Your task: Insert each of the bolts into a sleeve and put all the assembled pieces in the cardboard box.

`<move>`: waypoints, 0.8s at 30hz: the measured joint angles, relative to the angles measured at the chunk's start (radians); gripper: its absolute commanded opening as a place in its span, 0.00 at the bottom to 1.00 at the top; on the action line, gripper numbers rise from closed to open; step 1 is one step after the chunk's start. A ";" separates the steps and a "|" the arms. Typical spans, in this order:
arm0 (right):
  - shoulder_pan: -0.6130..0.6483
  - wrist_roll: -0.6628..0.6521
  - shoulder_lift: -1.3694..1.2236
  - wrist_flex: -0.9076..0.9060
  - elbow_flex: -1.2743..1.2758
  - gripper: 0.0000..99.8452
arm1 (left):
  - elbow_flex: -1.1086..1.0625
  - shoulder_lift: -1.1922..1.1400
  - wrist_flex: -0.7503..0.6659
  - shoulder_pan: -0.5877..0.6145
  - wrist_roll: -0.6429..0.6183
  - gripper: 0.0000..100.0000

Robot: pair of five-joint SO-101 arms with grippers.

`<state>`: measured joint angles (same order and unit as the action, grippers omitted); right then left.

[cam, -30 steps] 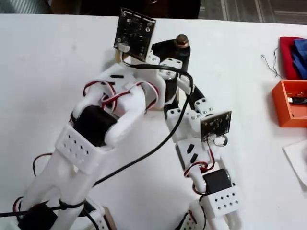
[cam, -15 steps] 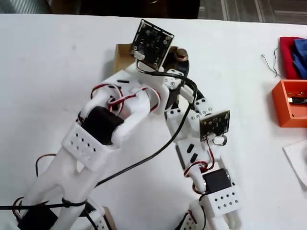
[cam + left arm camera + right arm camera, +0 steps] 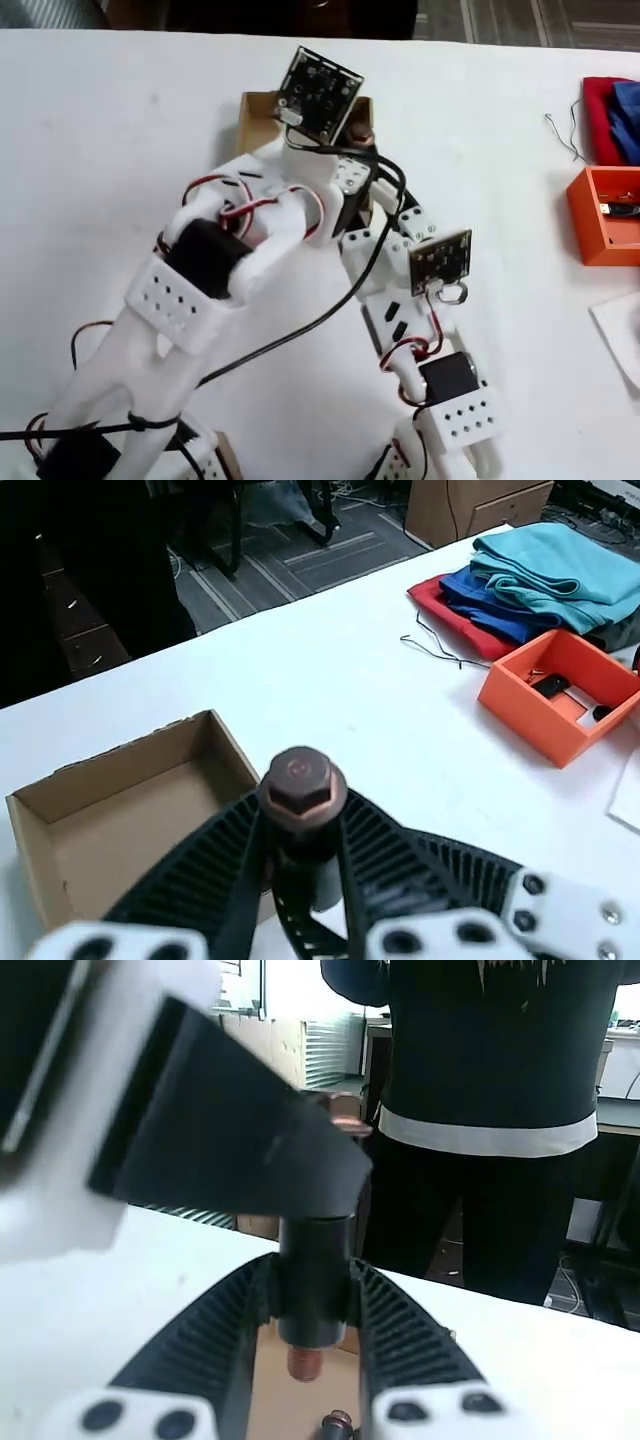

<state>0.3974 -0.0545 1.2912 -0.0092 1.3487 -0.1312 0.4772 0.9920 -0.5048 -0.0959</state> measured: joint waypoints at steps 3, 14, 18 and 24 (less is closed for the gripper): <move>0.000 -0.003 -0.002 -0.002 0.000 0.02 | 0.002 0.002 0.028 0.003 0.000 0.07; -0.002 -0.003 0.000 -0.002 -0.002 0.02 | 0.120 0.000 0.155 0.005 0.104 0.08; -0.008 -0.002 0.002 0.000 -0.002 0.02 | 0.135 0.000 0.216 0.014 0.138 0.08; -0.006 -0.002 0.002 0.000 -0.002 0.02 | 0.143 0.000 0.224 0.017 0.140 0.08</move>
<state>0.3913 -0.0560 1.2927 -0.0092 1.3472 0.0115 0.4772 1.2160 -0.4879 0.0437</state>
